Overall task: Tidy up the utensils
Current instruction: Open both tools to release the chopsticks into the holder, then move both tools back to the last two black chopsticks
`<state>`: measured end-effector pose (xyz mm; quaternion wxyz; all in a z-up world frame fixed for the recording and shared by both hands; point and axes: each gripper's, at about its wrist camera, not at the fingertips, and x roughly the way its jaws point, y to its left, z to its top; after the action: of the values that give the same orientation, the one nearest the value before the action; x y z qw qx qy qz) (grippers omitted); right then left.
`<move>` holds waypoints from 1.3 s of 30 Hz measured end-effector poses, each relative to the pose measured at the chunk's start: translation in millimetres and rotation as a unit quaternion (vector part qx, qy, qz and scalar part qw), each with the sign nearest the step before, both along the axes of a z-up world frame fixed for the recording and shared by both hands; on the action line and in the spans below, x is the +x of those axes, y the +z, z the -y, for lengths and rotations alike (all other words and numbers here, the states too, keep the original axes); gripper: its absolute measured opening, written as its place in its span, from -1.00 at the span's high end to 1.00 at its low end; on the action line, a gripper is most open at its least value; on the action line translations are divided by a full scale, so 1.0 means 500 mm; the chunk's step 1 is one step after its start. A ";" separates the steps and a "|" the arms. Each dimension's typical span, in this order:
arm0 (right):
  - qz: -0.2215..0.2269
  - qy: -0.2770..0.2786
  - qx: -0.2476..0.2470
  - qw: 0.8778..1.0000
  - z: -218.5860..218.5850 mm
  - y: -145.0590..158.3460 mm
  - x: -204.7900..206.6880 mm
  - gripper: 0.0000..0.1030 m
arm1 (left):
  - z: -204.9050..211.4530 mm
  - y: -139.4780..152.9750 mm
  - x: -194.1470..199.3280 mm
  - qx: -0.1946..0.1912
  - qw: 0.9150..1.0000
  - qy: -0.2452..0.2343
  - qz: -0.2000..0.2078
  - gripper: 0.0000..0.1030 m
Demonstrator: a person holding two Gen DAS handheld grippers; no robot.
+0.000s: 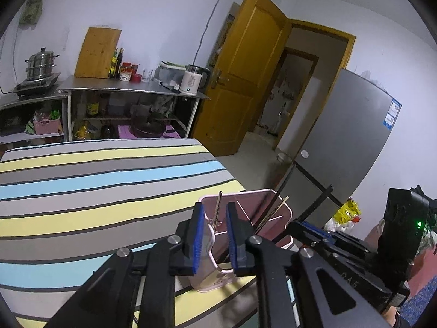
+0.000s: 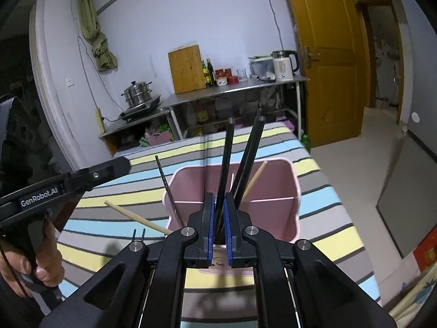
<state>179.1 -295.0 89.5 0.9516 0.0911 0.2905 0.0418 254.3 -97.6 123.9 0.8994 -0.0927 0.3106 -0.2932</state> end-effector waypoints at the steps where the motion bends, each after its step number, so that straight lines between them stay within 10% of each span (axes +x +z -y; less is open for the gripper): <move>1: 0.004 -0.001 -0.002 1.000 0.001 0.005 -0.005 0.77 | -0.007 0.003 -0.006 -0.002 1.000 0.002 0.002 0.65; 39: -0.041 0.065 -0.002 0.997 -0.111 -0.097 -0.133 0.62 | -0.192 -0.251 -0.167 0.052 0.986 0.121 -0.105 0.33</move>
<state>112.4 -239.7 41.1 0.9344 0.0719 0.3345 0.0990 170.8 -1.6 -1.8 0.8944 -0.1124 0.4046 -0.1543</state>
